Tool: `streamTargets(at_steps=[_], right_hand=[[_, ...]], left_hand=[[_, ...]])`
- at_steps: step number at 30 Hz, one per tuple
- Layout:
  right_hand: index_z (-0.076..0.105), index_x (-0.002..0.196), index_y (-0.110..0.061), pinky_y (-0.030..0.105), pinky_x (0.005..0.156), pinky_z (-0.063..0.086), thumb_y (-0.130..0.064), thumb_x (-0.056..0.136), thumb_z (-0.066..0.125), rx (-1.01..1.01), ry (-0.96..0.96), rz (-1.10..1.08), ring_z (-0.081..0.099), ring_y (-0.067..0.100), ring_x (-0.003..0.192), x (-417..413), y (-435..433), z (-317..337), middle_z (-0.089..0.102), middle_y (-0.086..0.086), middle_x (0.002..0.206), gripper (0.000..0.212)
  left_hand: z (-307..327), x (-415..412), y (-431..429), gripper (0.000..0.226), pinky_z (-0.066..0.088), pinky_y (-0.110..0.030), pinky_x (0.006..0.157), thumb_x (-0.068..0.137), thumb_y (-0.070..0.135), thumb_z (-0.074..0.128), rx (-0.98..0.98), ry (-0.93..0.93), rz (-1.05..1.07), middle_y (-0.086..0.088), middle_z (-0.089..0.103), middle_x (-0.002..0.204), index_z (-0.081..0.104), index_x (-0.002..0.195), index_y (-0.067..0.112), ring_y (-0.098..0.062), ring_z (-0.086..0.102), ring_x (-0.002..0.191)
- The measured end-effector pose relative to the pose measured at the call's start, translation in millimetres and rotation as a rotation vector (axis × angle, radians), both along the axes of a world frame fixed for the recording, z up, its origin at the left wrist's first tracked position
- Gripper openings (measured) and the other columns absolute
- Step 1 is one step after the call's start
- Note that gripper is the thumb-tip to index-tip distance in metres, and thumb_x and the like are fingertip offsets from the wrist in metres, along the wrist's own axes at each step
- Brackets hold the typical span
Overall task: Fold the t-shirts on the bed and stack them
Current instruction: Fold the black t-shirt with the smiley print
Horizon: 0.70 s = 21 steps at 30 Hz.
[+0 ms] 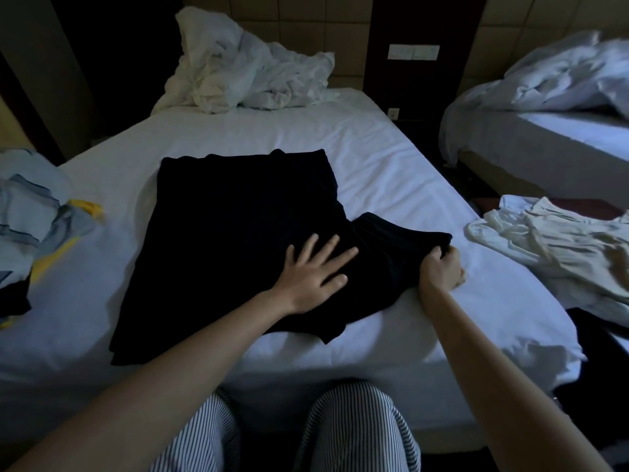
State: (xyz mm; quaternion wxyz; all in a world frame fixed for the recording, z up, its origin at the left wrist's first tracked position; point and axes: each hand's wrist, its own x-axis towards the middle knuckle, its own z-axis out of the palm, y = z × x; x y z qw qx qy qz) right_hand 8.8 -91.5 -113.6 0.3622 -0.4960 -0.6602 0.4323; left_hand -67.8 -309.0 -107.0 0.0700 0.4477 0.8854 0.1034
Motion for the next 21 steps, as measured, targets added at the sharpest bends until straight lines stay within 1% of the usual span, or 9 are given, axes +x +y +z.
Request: streamTargets(at_steps=[3,8,10,11,12,14,17,19,21], right_hand=[[0.053,0.123,-0.001,0.036,0.103,0.028,-0.014,0.097,0.037,-0.068,0.111,-0.117,0.044,0.037,0.122,0,2,2,0.057,0.023,0.123,0.033],[0.057,0.120,-0.002,0.033,0.092,0.041,-0.013,0.094,0.041,-0.273,0.313,-0.158,0.055,0.033,0.112,2,12,12,0.060,0.017,0.121,0.033],[0.050,0.127,-0.003,0.034,0.097,0.038,-0.013,0.094,0.041,-0.235,0.226,-0.060,0.052,0.032,0.117,9,10,12,0.057,0.016,0.125,0.036],[0.043,0.133,-0.005,0.035,0.103,0.033,-0.014,0.093,0.042,-0.168,0.142,-0.009,0.048,0.031,0.121,13,8,10,0.054,0.015,0.130,0.040],[0.035,0.138,-0.007,0.036,0.109,0.025,-0.016,0.092,0.045,-0.077,0.061,0.035,0.043,0.030,0.127,18,5,8,0.050,0.013,0.136,0.048],[0.022,0.145,-0.010,0.038,0.113,0.009,-0.024,0.089,0.053,0.107,-0.039,0.098,0.027,0.026,0.138,27,-3,4,0.037,0.010,0.146,0.065],[0.022,0.145,-0.016,0.041,0.112,0.002,-0.036,0.087,0.059,0.285,-0.154,0.174,0.012,0.025,0.142,37,-11,-7,0.028,0.006,0.150,0.071],[0.027,0.143,-0.012,0.043,0.113,0.002,-0.042,0.087,0.057,0.270,-0.256,0.194,0.008,0.028,0.143,37,-9,-11,0.028,0.009,0.150,0.070],[0.033,0.139,-0.005,0.044,0.114,0.001,-0.044,0.089,0.054,0.215,-0.385,0.187,0.007,0.030,0.143,33,-3,-12,0.027,0.014,0.149,0.067]], left_hand=[[-2,16,9,0.054,-0.013,-0.059,0.112,0.095,0.060,0.021,-0.202,0.007,-0.097,0.011,-0.008,0.159,0.003,0.145,0.051,-0.021,-0.016,0.145],[6,20,2,0.057,-0.011,-0.060,0.112,0.094,0.063,0.020,-0.229,-0.077,-0.071,0.010,-0.004,0.159,0.006,0.147,0.048,-0.025,-0.013,0.146],[14,21,10,0.052,-0.002,-0.059,0.113,0.095,0.061,0.022,-0.163,-0.149,-0.013,0.007,0.015,0.158,0.028,0.144,0.044,-0.027,0.002,0.146],[20,18,18,0.048,0.008,-0.056,0.114,0.096,0.059,0.025,-0.095,-0.175,0.021,0.005,0.032,0.151,0.044,0.135,0.039,-0.027,0.019,0.142],[28,13,28,0.043,0.021,-0.051,0.111,0.096,0.054,0.030,-0.007,-0.183,0.045,0.002,0.050,0.137,0.058,0.121,0.032,-0.027,0.037,0.132],[40,-1,52,0.030,0.040,-0.041,0.100,0.094,0.039,0.044,0.173,-0.194,0.068,0.001,0.066,0.109,0.067,0.100,0.020,-0.022,0.057,0.108],[53,-20,89,0.023,0.047,-0.035,0.092,0.090,0.020,0.049,0.285,-0.166,0.104,-0.003,0.068,0.105,0.069,0.099,0.015,-0.022,0.060,0.103],[55,-32,110,0.025,0.042,-0.032,0.094,0.092,0.023,0.047,0.229,-0.069,0.126,-0.004,0.065,0.114,0.065,0.108,0.016,-0.024,0.055,0.112],[50,-45,124,0.035,0.032,-0.034,0.099,0.095,0.037,0.044,0.041,0.029,0.141,-0.008,0.058,0.124,0.058,0.117,0.013,-0.026,0.045,0.123]])
